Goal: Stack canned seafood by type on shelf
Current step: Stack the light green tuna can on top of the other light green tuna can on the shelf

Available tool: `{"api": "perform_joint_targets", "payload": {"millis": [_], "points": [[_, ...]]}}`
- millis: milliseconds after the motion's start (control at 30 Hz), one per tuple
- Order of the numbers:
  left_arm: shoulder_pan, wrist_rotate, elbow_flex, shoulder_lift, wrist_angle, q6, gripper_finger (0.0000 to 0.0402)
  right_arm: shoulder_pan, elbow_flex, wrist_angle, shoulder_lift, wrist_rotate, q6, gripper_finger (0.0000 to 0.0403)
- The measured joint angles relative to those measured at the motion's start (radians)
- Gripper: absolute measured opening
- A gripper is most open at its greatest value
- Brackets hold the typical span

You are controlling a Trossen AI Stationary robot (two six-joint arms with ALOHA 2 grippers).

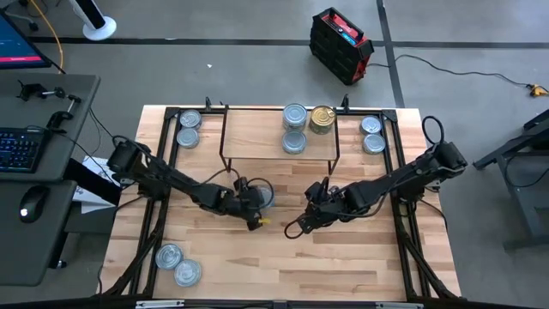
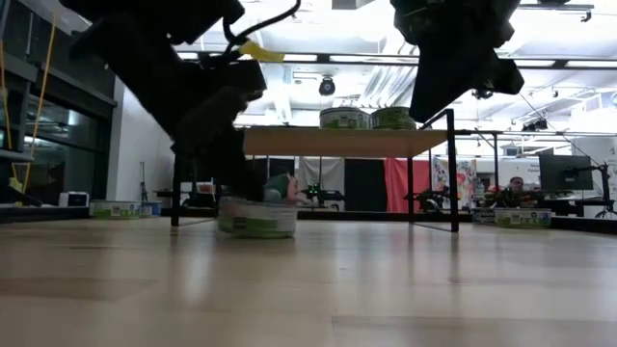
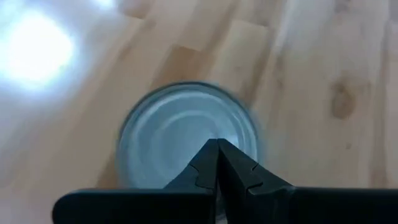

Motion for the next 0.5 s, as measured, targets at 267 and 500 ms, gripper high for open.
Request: {"api": "perform_joint_targets", "payload": {"millis": [267,500], "points": [[-0.045,-0.006,0.003,0.084,0.089,-0.097,0.0,0.002,0.0,0.082,0.0,-0.012,-0.006,0.002],[-0.111,0.04,-0.003,0.109,0.374,-0.176,0.0,0.03,0.0,0.139,0.0,-0.049,-0.032,0.002]]}}
